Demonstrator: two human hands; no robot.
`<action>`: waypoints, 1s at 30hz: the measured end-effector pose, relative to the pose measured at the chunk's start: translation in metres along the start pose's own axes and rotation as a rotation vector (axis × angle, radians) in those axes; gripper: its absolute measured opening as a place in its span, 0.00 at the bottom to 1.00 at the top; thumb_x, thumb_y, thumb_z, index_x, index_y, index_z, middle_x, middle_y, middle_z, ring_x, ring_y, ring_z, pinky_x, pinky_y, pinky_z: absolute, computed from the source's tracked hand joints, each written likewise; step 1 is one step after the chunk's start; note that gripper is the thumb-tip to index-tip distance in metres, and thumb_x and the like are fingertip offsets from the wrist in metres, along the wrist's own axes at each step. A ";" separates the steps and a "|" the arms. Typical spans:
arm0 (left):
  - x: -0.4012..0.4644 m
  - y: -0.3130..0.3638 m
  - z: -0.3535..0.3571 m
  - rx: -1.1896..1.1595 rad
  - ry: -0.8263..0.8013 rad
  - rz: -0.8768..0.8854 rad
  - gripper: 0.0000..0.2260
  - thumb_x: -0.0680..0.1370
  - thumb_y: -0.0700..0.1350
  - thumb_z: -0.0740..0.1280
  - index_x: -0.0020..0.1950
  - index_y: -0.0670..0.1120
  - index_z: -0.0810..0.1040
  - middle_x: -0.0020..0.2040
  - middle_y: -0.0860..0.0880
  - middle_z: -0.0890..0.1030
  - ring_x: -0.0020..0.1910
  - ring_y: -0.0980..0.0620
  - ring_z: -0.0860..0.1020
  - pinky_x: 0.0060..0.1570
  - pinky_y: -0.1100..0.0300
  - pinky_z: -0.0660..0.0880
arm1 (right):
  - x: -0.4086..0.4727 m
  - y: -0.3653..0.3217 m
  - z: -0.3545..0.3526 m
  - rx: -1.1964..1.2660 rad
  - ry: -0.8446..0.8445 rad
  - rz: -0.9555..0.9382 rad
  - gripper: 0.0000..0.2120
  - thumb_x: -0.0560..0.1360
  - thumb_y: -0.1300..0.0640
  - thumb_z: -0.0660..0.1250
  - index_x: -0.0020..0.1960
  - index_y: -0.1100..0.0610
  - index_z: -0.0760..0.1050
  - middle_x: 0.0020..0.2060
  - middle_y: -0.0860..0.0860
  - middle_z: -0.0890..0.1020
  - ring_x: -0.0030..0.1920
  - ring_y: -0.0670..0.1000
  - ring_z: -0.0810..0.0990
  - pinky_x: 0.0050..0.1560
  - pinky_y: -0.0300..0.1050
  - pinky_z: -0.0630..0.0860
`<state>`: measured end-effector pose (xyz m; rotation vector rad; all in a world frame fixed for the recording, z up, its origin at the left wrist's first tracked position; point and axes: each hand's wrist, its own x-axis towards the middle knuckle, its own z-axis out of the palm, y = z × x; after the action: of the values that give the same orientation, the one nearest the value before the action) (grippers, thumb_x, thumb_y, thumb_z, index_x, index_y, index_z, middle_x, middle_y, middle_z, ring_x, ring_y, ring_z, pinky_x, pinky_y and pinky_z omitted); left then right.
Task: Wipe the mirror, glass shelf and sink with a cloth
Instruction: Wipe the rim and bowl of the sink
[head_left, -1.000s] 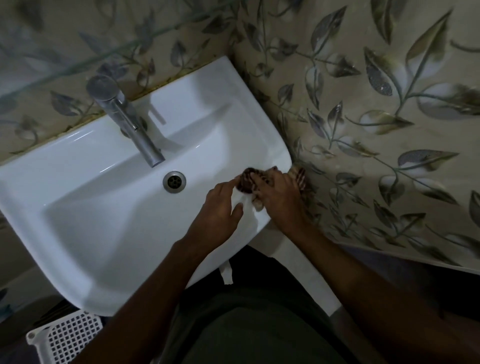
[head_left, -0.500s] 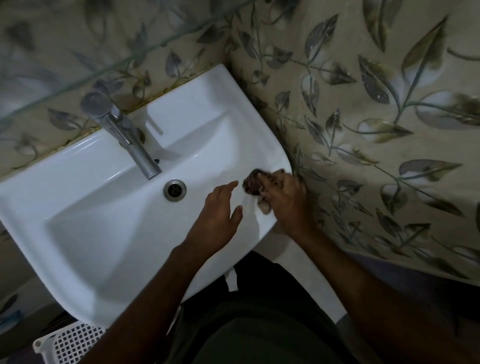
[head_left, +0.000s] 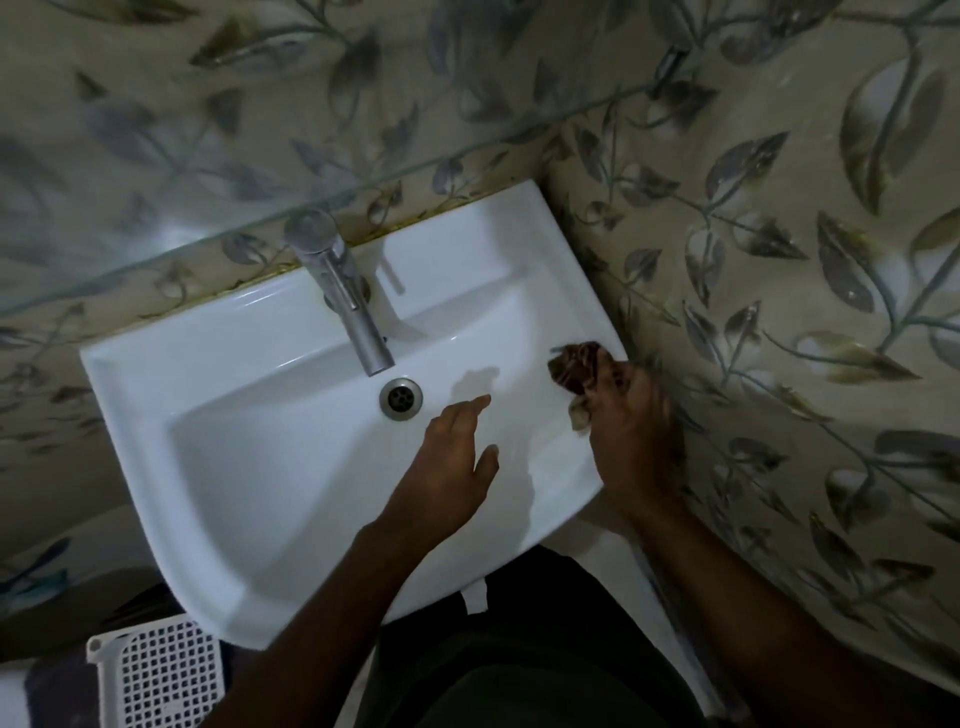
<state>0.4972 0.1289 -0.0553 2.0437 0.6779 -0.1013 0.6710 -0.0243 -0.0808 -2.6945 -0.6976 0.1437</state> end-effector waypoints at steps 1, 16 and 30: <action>0.001 0.000 -0.001 0.007 0.008 -0.006 0.25 0.82 0.49 0.62 0.78 0.52 0.60 0.74 0.52 0.65 0.73 0.51 0.65 0.72 0.54 0.64 | 0.010 -0.008 0.000 0.018 0.055 0.032 0.15 0.83 0.47 0.52 0.67 0.46 0.69 0.57 0.54 0.75 0.55 0.60 0.75 0.53 0.58 0.75; 0.052 0.045 0.013 0.048 0.039 0.065 0.27 0.82 0.48 0.63 0.79 0.49 0.59 0.76 0.48 0.64 0.75 0.50 0.60 0.70 0.61 0.56 | 0.039 -0.010 0.008 -0.221 0.115 -0.093 0.20 0.81 0.55 0.63 0.72 0.58 0.71 0.52 0.59 0.77 0.48 0.58 0.75 0.46 0.53 0.76; 0.033 0.024 0.000 0.022 0.112 -0.083 0.27 0.82 0.48 0.62 0.79 0.48 0.58 0.77 0.49 0.64 0.76 0.50 0.60 0.73 0.58 0.58 | 0.186 -0.092 0.034 -0.179 0.016 -0.319 0.20 0.82 0.51 0.59 0.71 0.58 0.70 0.58 0.63 0.76 0.58 0.64 0.75 0.56 0.57 0.72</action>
<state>0.5375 0.1330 -0.0481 2.0537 0.8347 -0.0422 0.7860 0.1526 -0.0809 -2.6998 -1.1730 -0.0221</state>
